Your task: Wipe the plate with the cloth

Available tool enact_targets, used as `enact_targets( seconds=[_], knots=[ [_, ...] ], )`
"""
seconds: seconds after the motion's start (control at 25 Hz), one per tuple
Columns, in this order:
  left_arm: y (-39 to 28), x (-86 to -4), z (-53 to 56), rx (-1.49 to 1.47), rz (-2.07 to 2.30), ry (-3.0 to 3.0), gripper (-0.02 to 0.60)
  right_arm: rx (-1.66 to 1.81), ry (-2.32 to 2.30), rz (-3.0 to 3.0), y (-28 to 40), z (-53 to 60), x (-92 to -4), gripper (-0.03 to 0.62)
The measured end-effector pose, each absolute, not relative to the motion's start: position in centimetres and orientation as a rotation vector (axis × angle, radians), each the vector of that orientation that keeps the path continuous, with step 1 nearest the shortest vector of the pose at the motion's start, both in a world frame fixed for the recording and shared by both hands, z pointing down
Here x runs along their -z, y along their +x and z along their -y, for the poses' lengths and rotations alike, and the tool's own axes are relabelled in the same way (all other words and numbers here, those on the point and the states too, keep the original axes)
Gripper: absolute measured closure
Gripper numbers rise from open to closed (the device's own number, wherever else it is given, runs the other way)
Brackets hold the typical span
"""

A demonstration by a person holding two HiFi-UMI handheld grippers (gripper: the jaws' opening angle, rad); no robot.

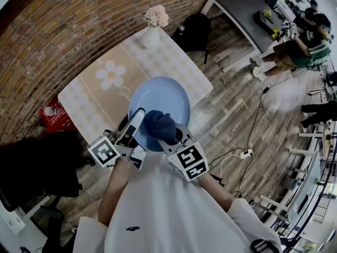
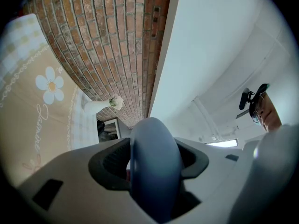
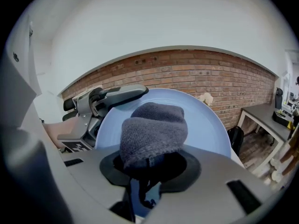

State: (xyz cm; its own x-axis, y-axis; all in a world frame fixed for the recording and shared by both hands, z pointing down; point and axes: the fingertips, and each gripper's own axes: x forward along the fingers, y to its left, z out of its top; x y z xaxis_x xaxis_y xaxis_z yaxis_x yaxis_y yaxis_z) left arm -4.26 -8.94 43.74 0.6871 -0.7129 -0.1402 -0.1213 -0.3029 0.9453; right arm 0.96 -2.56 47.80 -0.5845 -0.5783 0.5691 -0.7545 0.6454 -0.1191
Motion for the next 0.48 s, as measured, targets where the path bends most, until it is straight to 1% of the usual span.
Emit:
enact_targets(
  seconds=[0.28, 0.48],
  knots=[
    [-3.2, -40.8, 8.9, 0.712, 0.641, 1.853, 0.322, -0.416, 1.034, 2.434, -0.5, 4.0, -46.0, 0.462],
    [-3.1, -41.4, 8.4, 0.704, 0.643, 1.862, 0.322, -0.362, 1.056, 2.453, -0.4, 6.0, -45.1, 0.462]
  ],
)
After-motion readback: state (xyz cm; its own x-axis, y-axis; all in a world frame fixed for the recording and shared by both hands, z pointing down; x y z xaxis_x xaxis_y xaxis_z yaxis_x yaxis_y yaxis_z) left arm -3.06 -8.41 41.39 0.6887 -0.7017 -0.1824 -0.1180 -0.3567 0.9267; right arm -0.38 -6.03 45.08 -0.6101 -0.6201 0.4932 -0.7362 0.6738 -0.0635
